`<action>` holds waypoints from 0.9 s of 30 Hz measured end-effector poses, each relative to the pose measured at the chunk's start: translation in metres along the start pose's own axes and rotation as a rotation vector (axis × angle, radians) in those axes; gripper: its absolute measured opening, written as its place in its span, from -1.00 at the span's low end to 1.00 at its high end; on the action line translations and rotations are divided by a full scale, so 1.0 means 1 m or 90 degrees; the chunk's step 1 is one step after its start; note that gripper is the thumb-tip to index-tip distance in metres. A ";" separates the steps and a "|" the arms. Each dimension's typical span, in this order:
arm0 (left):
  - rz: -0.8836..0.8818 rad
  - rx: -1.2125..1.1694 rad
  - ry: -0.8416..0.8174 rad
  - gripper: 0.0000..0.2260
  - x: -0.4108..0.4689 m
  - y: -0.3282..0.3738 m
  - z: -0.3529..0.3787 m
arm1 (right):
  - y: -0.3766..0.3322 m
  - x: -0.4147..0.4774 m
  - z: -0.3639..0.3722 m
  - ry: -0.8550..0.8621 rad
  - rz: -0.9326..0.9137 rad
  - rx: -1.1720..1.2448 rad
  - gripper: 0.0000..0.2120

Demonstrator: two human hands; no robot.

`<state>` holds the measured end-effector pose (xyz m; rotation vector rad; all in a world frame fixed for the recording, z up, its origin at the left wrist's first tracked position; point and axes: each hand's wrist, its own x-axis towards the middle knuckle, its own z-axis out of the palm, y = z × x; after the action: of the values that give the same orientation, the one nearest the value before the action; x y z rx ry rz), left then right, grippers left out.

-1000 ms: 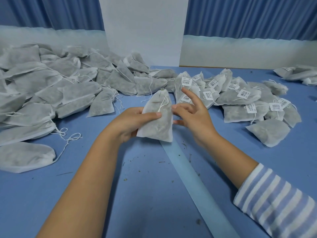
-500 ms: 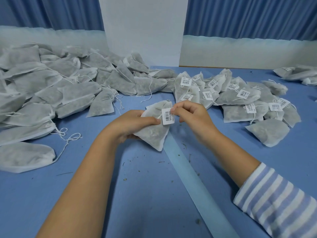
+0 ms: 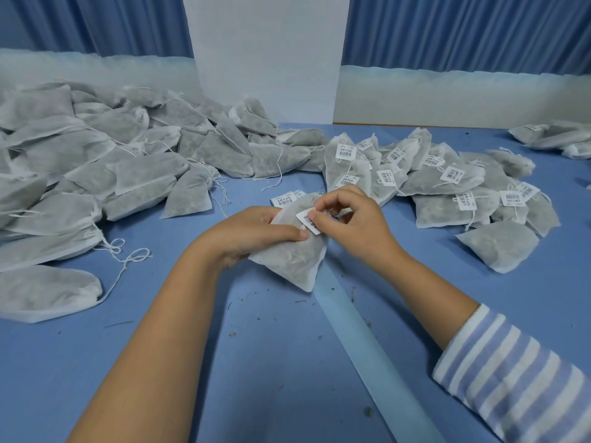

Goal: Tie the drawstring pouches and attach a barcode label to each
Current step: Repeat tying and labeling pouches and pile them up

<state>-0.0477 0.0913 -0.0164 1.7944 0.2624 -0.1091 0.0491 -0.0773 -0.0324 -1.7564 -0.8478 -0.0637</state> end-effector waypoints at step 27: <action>0.011 -0.256 0.235 -0.84 0.019 0.002 0.025 | -0.003 0.002 0.001 -0.160 0.314 0.407 -0.72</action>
<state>-0.0268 0.0691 -0.0247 1.4059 0.4953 0.2743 0.0488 -0.0753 -0.0291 -1.3230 -0.5035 0.6937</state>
